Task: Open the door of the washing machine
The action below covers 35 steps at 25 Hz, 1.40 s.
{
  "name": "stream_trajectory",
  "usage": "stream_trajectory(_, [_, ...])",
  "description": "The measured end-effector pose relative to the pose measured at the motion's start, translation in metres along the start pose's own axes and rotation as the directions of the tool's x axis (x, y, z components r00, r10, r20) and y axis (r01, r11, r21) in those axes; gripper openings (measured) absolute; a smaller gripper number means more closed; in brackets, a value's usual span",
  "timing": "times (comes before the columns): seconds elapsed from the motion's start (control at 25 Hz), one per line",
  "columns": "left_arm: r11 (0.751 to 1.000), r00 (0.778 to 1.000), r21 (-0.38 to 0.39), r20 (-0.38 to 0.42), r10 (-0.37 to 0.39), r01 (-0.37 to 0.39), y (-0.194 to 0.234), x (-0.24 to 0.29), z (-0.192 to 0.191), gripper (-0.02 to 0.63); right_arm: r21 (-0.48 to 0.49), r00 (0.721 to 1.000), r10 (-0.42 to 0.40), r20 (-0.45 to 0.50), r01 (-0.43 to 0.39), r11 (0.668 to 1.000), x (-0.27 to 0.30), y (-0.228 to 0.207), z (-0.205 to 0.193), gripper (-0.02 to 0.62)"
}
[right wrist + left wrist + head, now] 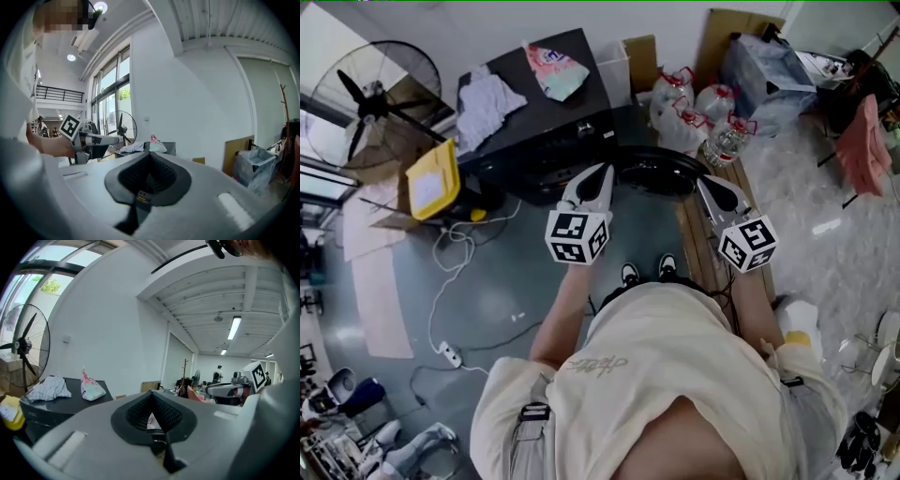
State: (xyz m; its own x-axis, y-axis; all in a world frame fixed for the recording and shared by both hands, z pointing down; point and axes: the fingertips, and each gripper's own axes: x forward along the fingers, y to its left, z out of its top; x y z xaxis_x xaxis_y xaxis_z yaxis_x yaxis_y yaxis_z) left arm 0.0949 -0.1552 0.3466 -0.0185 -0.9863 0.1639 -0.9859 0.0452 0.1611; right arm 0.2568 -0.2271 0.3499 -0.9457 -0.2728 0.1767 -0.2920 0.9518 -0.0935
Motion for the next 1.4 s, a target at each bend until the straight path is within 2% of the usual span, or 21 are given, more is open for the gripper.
stream_trajectory(0.28, [0.998,0.996,0.024,0.07,0.051,-0.053,0.016,-0.025,0.038,0.015,-0.065,0.996,0.044,0.08,-0.039,0.997,0.013,0.013,0.039,0.002])
stream_trajectory(0.48, [0.985,0.983,0.086,0.118,0.142,-0.152,0.03,-0.041,0.056,0.015,-0.086,0.988,0.056,0.142,-0.044,0.995,0.012,0.013,0.064,0.002])
stream_trajectory(0.6, [0.984,0.981,0.064,0.112,0.156,-0.164,0.032,-0.045,0.055,0.015,-0.083,0.984,0.062,0.164,-0.048,0.995,0.007,0.01,0.072,0.002])
stream_trajectory(1.12, [0.986,0.985,0.058,0.084,0.149,-0.154,0.021,-0.042,0.046,0.017,-0.065,0.984,0.056,0.167,-0.046,0.997,0.003,-0.001,0.062,0.002])
stream_trajectory(1.4, [0.987,0.987,0.049,0.055,0.148,-0.151,0.015,-0.036,0.036,0.015,-0.04,0.992,0.038,0.118,-0.034,0.999,-0.002,-0.017,0.038,0.002])
